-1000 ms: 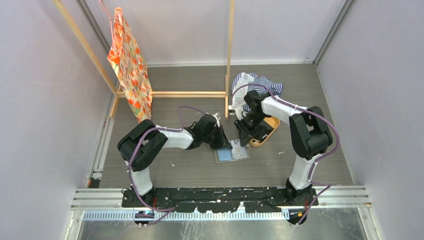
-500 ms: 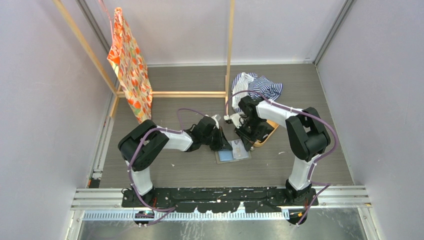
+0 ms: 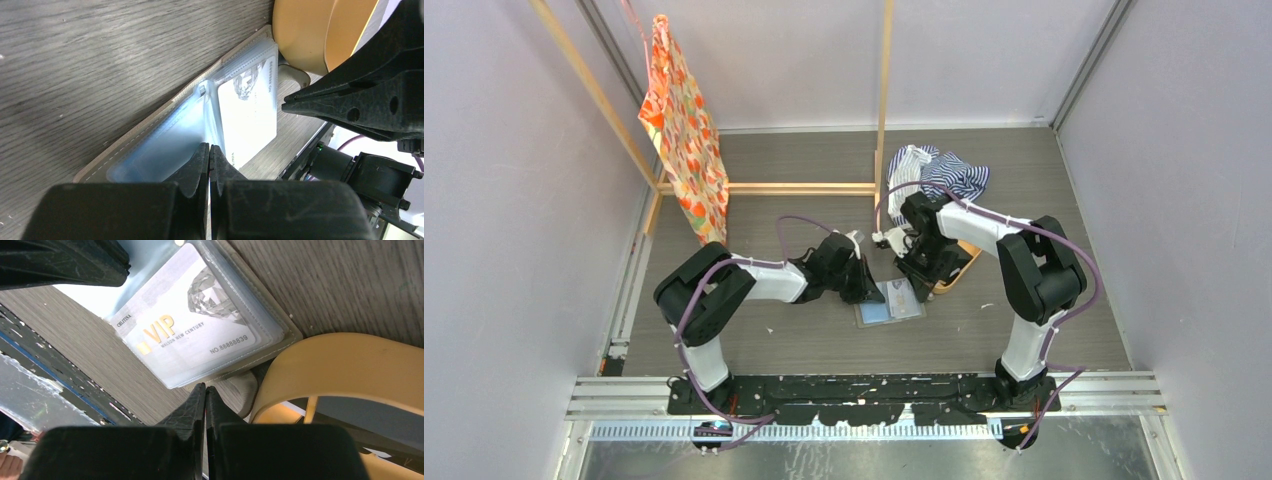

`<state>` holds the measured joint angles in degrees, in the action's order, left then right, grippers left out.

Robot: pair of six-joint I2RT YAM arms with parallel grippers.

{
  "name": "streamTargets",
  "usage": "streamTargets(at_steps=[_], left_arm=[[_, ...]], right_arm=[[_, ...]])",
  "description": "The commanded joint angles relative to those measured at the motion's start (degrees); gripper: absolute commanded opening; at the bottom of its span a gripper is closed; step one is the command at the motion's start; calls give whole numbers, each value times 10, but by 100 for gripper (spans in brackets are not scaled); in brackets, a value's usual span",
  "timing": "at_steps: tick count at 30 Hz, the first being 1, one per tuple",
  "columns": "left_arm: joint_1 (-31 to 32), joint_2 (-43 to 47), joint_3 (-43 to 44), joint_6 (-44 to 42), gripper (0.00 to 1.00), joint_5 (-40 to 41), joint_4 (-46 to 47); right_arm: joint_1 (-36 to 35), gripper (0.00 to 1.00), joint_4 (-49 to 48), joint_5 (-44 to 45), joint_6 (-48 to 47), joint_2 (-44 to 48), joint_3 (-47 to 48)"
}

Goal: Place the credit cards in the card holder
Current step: Insert the credit card into the card holder.

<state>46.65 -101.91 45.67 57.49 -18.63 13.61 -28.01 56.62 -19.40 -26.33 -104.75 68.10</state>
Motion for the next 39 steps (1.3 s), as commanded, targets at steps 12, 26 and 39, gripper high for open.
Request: streamTargets(at_steps=[12, 26, 39], left_arm=[[25, -26, 37, 17, 0, -28, 41], [16, 63, 1, -50, 11, 2, 2], [4, 356, -109, -208, 73, 190, -144]], right_arm=[[-13, 9, 0, -123, 55, -34, 23], [16, 21, 51, -171, -35, 34, 25], [59, 28, 77, -259, -121, 137, 22]])
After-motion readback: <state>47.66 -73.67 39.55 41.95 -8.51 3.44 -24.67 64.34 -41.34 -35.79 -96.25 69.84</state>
